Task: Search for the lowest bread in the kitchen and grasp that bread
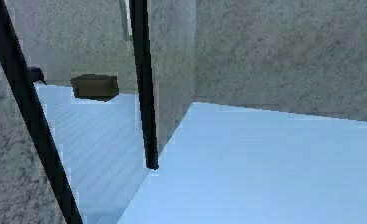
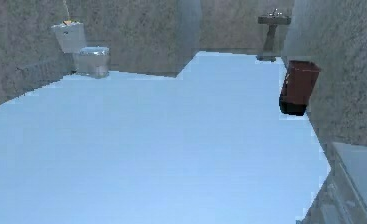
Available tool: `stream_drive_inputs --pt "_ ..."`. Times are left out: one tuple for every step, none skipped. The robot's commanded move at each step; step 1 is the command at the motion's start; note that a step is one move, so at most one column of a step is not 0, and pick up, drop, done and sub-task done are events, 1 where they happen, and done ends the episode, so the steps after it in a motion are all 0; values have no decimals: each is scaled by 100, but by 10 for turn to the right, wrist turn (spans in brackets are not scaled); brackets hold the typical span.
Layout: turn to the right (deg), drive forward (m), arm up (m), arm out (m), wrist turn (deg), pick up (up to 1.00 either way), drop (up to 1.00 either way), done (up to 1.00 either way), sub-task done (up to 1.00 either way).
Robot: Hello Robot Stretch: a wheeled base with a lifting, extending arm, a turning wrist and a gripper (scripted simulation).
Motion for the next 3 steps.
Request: stream_drive_inputs --pt "0 95 0 0 0 0 0 0 0" --pt "-450 0 0 0 0 0 0 0 0" --pt "-270 0 0 0 0 0 0 0 0"
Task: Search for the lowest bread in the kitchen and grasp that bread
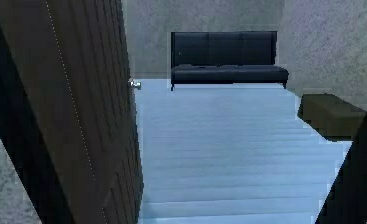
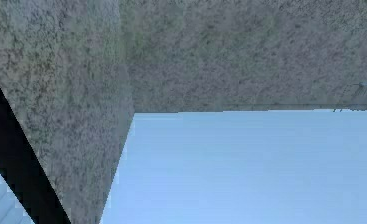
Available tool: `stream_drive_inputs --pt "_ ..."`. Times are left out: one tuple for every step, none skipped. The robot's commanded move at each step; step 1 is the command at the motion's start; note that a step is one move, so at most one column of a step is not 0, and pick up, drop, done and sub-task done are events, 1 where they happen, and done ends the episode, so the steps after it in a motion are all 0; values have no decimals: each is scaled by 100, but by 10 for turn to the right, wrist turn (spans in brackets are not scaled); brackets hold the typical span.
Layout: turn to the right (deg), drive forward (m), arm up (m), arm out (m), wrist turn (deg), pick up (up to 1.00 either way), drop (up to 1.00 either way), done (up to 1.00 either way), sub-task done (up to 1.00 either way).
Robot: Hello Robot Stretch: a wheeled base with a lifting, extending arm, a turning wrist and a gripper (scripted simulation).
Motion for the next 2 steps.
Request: stream_drive_inputs --pt "0 30 0 0 0 0 0 0 0" --pt "0 100 0 0 0 0 0 0 0"
